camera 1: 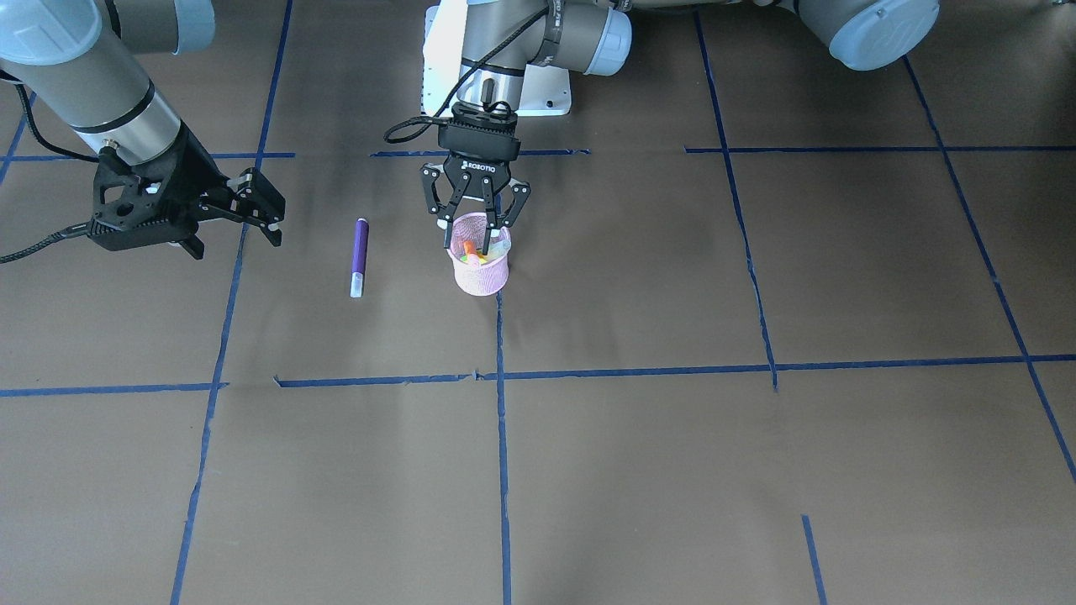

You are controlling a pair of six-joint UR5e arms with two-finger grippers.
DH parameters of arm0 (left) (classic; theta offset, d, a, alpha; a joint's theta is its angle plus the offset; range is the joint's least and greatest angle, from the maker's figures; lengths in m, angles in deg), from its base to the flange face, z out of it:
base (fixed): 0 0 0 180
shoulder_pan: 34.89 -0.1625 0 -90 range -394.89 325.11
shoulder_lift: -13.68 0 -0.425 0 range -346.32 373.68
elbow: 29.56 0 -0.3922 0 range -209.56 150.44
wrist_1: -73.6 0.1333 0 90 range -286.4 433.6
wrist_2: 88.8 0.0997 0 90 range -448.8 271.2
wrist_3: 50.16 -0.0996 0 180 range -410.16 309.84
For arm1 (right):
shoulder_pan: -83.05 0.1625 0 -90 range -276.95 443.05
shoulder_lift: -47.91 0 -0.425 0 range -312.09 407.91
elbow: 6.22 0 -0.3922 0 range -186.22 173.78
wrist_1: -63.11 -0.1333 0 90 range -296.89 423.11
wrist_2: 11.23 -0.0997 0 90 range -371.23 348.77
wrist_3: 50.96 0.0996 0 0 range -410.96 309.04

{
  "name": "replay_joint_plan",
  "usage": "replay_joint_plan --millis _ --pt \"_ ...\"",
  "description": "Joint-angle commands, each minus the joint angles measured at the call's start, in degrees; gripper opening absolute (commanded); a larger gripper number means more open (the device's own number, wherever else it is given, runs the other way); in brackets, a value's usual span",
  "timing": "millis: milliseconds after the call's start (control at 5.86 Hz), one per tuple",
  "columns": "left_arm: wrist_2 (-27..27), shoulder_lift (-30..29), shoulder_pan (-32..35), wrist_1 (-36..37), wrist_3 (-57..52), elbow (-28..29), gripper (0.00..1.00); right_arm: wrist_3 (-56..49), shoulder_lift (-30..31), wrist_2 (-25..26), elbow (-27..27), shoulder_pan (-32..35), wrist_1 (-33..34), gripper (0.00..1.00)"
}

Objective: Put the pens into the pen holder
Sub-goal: 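Carry the orange highlighter over the cup and lower it in, then open the left gripper and withdraw while the right gripper moves to the purple highlighter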

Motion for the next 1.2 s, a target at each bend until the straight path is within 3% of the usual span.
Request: replay_joint_plan --millis 0,341,512,854,1024 --pt "-1.09 -0.03 0.85 0.29 -0.35 -1.47 1.0 0.06 -0.02 0.28 0.06 -0.44 0.0 1.0" --pt "-17.8 0.84 7.06 6.83 -1.05 -3.49 0.99 0.14 -0.37 2.38 0.93 -3.5 -0.09 1.0" --pt "-21.28 1.19 8.93 11.15 -9.06 -5.67 0.99 0.23 -0.64 2.83 1.02 -4.39 0.0 1.0" --pt "-39.23 4.78 17.95 15.32 -12.47 -7.97 0.99 4.5 -0.73 3.36 0.76 -6.84 -0.09 1.0" --pt "-45.77 8.37 21.3 15.58 -15.52 -8.85 0.99 9.67 -0.9 9.11 0.85 -11.21 -0.09 1.0"
